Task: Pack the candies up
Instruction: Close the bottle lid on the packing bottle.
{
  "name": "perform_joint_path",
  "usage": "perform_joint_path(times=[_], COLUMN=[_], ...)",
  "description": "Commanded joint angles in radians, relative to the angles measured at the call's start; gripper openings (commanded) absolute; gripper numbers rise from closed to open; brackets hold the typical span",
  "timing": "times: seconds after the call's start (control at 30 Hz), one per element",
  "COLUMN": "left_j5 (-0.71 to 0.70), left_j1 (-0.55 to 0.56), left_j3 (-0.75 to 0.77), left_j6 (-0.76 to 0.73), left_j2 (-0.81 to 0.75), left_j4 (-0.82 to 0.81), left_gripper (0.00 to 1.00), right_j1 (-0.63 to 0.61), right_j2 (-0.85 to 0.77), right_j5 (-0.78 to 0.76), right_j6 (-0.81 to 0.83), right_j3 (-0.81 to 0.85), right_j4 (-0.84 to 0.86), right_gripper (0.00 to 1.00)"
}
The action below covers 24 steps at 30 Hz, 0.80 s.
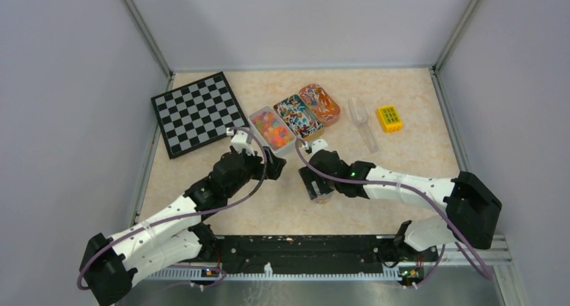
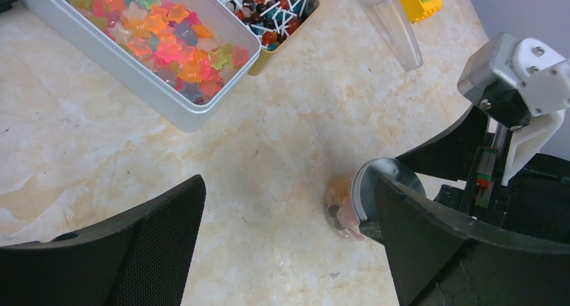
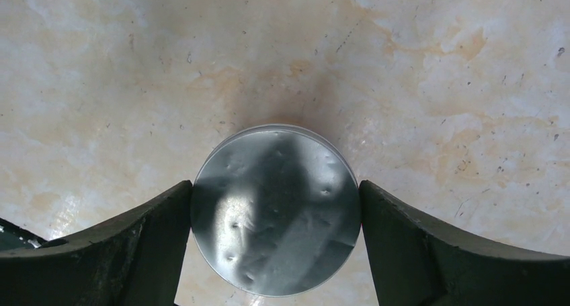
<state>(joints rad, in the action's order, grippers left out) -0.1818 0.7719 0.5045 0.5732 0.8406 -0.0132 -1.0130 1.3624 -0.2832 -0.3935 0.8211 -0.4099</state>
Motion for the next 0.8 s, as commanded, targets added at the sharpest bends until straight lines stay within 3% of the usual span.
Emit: perform_joint_path(times=[0.0, 0.4, 0.77], left_j5=[-0.015, -0.01, -0.005], left_j1=[-0.003, -0.003, -0.003], left_j3=[-0.005, -0.014, -0.018], left_j6=[-0.005, 0.0, 0.005], left_j2=[-0.001, 0.003, 0.014], left_j4=[-0.025, -0.031, -0.041], left_gripper=[0.99, 0.99, 0.99], right_j1=[-0.014, -0.014, -0.016], right_j2=[-0.064, -0.169, -0.161], right_j5=[-0.047, -0.041, -0.004], right_j6=[0.014, 0.021, -0.014], right_j3=[-0.019, -0.138, -0.186], right_j4=[0.099, 0.212, 0.254], right_gripper=[0.8, 0.79, 0.79])
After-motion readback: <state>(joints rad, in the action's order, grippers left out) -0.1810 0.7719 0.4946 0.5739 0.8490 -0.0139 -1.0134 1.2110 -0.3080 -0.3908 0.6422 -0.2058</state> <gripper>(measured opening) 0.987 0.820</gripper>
